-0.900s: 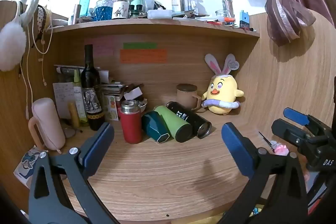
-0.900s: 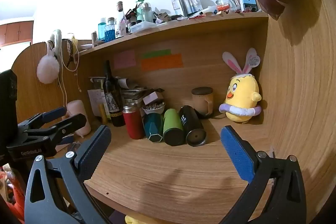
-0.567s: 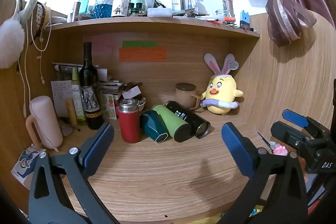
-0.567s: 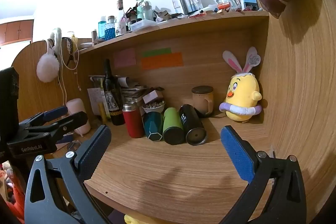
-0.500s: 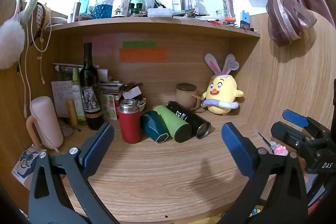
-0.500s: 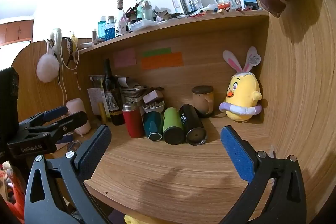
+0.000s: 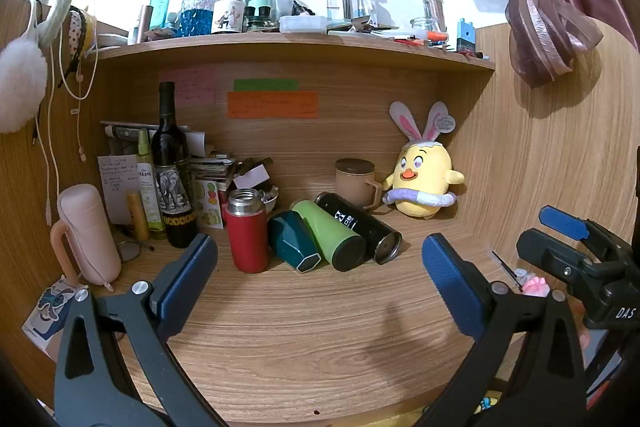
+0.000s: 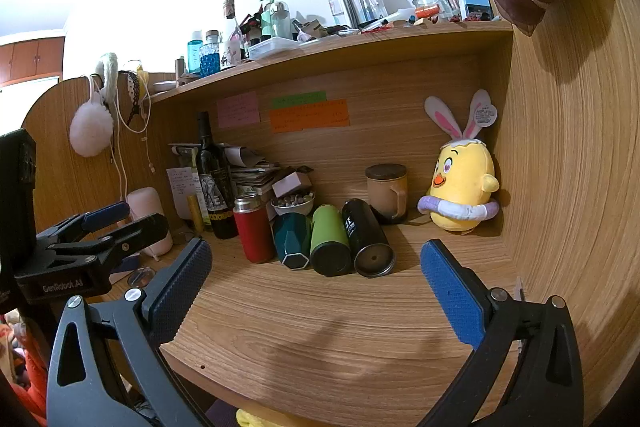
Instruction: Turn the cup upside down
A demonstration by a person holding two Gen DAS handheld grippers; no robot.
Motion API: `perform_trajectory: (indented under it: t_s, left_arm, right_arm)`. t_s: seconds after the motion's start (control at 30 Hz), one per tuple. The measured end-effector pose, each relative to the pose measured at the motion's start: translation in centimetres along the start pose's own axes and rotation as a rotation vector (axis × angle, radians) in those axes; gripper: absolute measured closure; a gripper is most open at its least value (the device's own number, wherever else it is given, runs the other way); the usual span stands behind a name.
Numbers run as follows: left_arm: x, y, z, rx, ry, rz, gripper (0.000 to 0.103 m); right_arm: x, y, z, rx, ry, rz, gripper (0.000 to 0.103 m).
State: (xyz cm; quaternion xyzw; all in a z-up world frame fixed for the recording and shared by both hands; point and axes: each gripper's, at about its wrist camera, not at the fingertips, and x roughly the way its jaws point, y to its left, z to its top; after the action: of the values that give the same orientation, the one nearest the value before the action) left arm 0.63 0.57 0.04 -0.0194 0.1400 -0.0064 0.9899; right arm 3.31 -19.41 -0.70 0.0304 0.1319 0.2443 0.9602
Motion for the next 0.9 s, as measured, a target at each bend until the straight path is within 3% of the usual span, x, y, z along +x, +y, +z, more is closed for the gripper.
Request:
perform_trajectory:
  t_s: [0.9]
  left_arm:
    - [-0.66, -0.42, 0.16, 0.007, -0.008, -0.003, 0.0]
  right_arm:
    - [-0.23, 0.13, -0.16, -0.003, -0.003, 0.001, 0.0]
